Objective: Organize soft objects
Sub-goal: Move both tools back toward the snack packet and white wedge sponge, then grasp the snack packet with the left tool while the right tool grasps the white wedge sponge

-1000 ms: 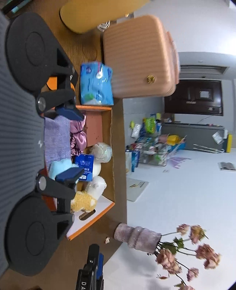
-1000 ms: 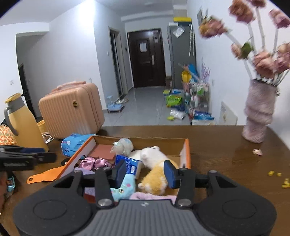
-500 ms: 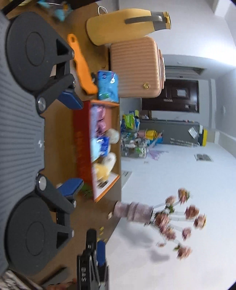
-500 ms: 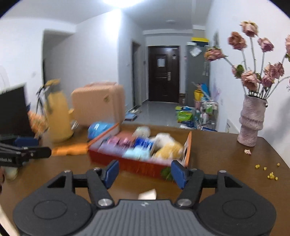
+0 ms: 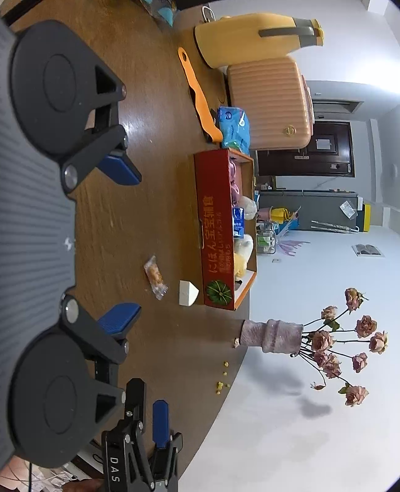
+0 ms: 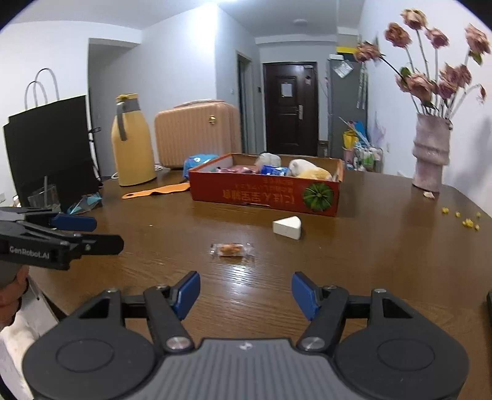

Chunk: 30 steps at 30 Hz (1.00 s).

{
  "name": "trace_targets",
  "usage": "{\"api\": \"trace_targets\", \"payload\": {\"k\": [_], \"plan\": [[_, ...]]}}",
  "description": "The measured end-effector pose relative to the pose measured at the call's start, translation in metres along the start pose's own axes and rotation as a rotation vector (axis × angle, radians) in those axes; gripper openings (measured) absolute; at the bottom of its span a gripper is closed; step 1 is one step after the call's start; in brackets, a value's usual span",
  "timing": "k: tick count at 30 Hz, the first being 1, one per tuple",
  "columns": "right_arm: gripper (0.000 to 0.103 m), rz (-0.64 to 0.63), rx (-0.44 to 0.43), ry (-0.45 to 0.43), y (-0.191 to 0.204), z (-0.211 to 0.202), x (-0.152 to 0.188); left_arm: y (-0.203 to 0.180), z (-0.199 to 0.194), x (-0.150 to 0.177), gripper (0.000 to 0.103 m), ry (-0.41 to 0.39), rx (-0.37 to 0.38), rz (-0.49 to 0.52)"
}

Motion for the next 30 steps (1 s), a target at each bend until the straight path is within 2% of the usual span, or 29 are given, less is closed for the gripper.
{"api": "trace_targets", "payload": {"k": [3,5,10,15,18,20,25,30], "plan": [[0.065,0.032,0.014,-0.003,-0.01,0.003,0.0,-0.007,0.017,-0.002,0.079,0.01,0.018,0.023],[0.065,0.049,0.021,0.0,-0.017,0.007,0.001,-0.01,0.033,-0.004,0.069,0.03,0.035,0.032],[0.065,0.079,0.032,0.034,-0.031,0.029,-0.002,-0.018,0.084,-0.013,0.056,0.081,0.077,0.077],[0.065,0.094,0.039,0.062,-0.042,0.06,-0.01,-0.02,0.141,-0.02,0.05,0.149,0.1,0.109],[0.065,0.109,0.05,0.063,-0.048,0.081,-0.019,-0.02,0.161,-0.018,0.048,0.181,0.116,0.127],[0.065,0.123,0.058,0.062,-0.053,0.096,-0.026,-0.017,0.171,-0.016,0.029,0.203,0.141,0.127],[0.065,0.101,0.071,0.076,-0.054,0.141,-0.043,-0.006,0.174,-0.022,0.018,0.178,0.193,0.058],[0.065,0.045,0.08,0.099,-0.046,0.188,-0.06,0.019,0.172,-0.034,0.015,0.14,0.167,-0.067]]}}
Point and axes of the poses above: each gripper's, at about its wrist camera, not at the fingertips, and z roughly the way its jaws point, y to its left, x to its underside, the point moved 2 cm from there along z, roughly the way its jaws point, and after that the axes turned 3 degrees about x, right-handed, at the moved point
